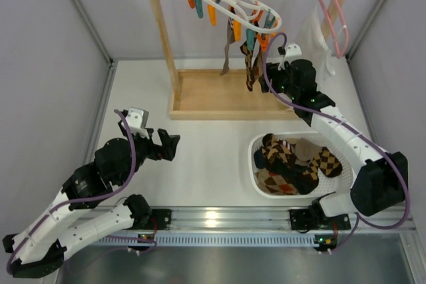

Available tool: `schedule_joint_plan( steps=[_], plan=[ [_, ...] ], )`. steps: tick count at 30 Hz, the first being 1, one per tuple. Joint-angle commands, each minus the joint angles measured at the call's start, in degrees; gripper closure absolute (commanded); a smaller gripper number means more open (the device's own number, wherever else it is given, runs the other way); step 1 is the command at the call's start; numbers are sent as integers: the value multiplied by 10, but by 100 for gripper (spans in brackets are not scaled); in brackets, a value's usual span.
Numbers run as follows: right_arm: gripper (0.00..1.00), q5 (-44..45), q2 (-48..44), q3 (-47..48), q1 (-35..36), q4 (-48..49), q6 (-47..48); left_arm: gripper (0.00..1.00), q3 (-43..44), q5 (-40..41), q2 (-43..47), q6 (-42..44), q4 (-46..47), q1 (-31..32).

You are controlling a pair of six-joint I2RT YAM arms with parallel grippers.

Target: Remove the socks clipped to the hanger

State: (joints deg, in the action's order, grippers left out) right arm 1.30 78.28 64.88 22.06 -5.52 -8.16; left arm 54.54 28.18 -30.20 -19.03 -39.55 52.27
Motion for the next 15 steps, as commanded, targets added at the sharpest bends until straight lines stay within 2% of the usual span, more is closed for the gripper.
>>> schedule_joint_plan(
  steps=[1,5,8,11,12,15],
  plan=[
    [38,-36,24,36,-21,107,12,2,6,-10,-5,17,6,1],
    [40,-67,71,51,-33,150,18,2,3,-16,2,16,6,0],
    [46,-69,102,71,-34,165,26,2,-3,-18,2,15,6,0],
    [69,-82,109,56,-38,216,18,2,-4,-23,0,14,6,0],
    [84,-88,107,48,-38,229,16,2,-1,-27,0,13,6,-1],
    [100,-78,89,15,-38,284,-2,2,-4,-33,0,13,6,-5]
  ],
)
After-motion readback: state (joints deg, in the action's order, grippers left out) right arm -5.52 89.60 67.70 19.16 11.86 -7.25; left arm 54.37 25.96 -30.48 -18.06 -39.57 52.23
